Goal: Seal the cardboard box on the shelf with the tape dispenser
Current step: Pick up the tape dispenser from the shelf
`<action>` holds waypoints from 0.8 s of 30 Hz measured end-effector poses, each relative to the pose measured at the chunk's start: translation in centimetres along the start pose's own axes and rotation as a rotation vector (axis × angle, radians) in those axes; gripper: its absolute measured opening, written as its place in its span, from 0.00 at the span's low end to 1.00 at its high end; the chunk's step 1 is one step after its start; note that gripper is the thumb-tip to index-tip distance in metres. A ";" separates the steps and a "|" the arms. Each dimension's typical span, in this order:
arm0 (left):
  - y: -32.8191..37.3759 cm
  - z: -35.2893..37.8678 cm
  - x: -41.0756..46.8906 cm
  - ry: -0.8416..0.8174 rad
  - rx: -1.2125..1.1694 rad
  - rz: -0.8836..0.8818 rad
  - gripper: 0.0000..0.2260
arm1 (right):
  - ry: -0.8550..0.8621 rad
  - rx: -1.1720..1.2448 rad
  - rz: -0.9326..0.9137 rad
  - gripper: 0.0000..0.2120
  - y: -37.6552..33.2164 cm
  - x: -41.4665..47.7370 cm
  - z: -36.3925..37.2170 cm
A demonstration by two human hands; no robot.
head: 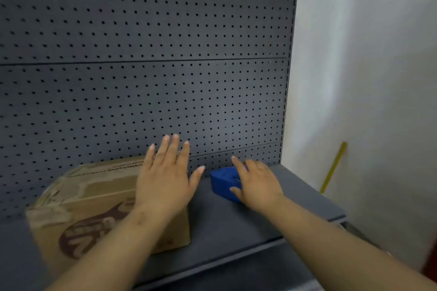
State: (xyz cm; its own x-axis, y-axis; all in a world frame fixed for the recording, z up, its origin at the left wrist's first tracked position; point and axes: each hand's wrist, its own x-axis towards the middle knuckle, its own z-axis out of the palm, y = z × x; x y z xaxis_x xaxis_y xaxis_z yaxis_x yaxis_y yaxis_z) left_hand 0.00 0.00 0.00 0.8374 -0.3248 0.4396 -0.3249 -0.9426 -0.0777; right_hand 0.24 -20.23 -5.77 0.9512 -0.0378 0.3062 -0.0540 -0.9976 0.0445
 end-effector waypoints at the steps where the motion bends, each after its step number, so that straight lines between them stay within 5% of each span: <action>1: -0.1 0.4 0.2 0.012 0.000 -0.009 0.34 | -0.039 -0.022 0.021 0.37 -0.2 0.4 0.5; 14: -1.1 2.7 0.7 0.020 -0.066 -0.028 0.39 | -0.203 -0.204 0.077 0.39 0.8 3.4 6.0; 24: -1.8 1.9 0.0 0.027 -0.128 -0.024 0.39 | -0.158 -0.040 0.049 0.39 1.9 3.6 6.3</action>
State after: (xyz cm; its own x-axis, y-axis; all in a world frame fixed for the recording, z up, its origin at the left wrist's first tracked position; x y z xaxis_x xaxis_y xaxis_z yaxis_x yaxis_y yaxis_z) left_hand 1.44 1.56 -1.50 0.8339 -0.2983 0.4644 -0.3597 -0.9319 0.0471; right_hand 5.51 -22.65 -10.54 0.9830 -0.0978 0.1552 -0.1100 -0.9914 0.0716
